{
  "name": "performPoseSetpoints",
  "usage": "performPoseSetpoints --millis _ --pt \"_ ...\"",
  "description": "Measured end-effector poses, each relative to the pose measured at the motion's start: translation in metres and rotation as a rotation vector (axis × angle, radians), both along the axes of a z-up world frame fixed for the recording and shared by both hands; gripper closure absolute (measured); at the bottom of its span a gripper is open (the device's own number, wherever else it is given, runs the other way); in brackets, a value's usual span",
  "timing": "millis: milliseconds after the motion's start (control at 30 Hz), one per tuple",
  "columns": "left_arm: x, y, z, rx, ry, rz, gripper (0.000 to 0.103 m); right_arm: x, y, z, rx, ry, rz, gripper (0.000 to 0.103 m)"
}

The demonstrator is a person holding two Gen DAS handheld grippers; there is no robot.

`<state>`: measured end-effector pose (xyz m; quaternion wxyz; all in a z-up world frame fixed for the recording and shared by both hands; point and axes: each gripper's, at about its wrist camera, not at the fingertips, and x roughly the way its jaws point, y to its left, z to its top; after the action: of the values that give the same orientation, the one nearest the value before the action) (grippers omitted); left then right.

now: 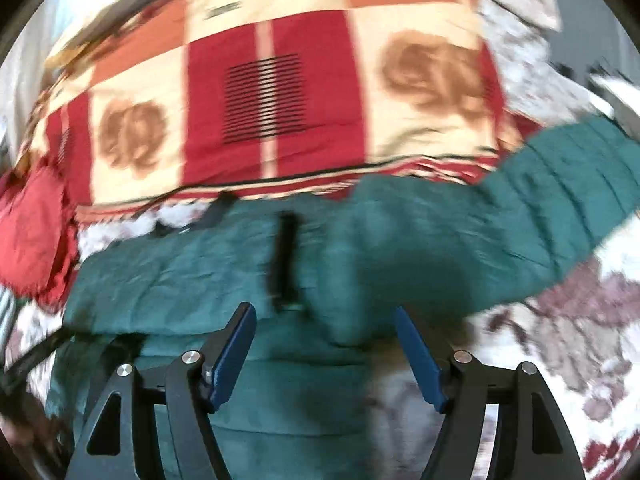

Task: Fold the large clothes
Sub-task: 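Move the right tool to the other sleeve cuff and grasp it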

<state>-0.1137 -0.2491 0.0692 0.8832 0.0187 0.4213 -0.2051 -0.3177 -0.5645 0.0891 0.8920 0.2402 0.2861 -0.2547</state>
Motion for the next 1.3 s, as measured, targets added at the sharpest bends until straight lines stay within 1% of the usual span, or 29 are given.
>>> performPoseSetpoints --millis 67,133,167,233,300,400,567,633,667,767,833,967,1133,1300 --pt "-0.010 0.002 0.000 -0.003 0.009 -0.005 0.022 -0.016 -0.023 0.001 0.000 0.004 -0.080 0.026" --pt "-0.018 0.003 0.000 -0.022 0.012 -0.007 0.022 -0.032 -0.046 0.002 0.001 0.011 -0.156 0.026" --pt "-0.024 0.002 0.002 -0.035 0.007 -0.014 0.022 -0.039 -0.057 0.003 0.006 0.017 -0.188 0.026" --pt "-0.031 -0.001 0.006 -0.034 -0.011 -0.034 0.022 -0.053 -0.080 0.006 0.025 0.016 -0.250 0.026" --pt "-0.036 -0.005 0.009 -0.025 -0.022 -0.055 0.022 -0.065 -0.095 0.008 0.033 0.011 -0.294 0.026" --pt "-0.040 -0.006 0.011 -0.025 -0.016 -0.077 0.022 -0.085 -0.121 0.011 0.039 0.000 -0.369 0.026" --pt "-0.042 -0.003 0.008 -0.031 -0.006 -0.076 0.022 -0.123 -0.161 0.030 0.011 -0.025 -0.476 0.026" --pt "-0.043 -0.005 0.007 -0.033 0.000 -0.078 0.022 -0.136 -0.176 0.038 0.023 -0.040 -0.515 0.022" --pt "-0.044 -0.005 0.006 -0.033 0.001 -0.080 0.022 -0.137 -0.182 0.042 0.030 -0.038 -0.527 0.019" --pt "-0.046 -0.008 0.006 -0.036 0.006 -0.091 0.022 -0.142 -0.198 0.047 0.044 -0.031 -0.551 0.019" --pt "-0.048 -0.010 0.005 -0.033 0.008 -0.101 0.022 -0.138 -0.205 0.047 0.056 -0.027 -0.556 0.019" --pt "-0.049 -0.011 0.003 -0.025 0.019 -0.108 0.022 -0.141 -0.220 0.046 0.088 -0.040 -0.581 0.019" --pt "-0.048 -0.012 -0.002 -0.011 0.028 -0.111 0.022 -0.134 -0.225 0.042 0.082 -0.034 -0.581 0.019" --pt "-0.048 -0.015 -0.005 -0.001 0.033 -0.119 0.022 -0.118 -0.227 0.042 0.062 -0.028 -0.559 0.020"
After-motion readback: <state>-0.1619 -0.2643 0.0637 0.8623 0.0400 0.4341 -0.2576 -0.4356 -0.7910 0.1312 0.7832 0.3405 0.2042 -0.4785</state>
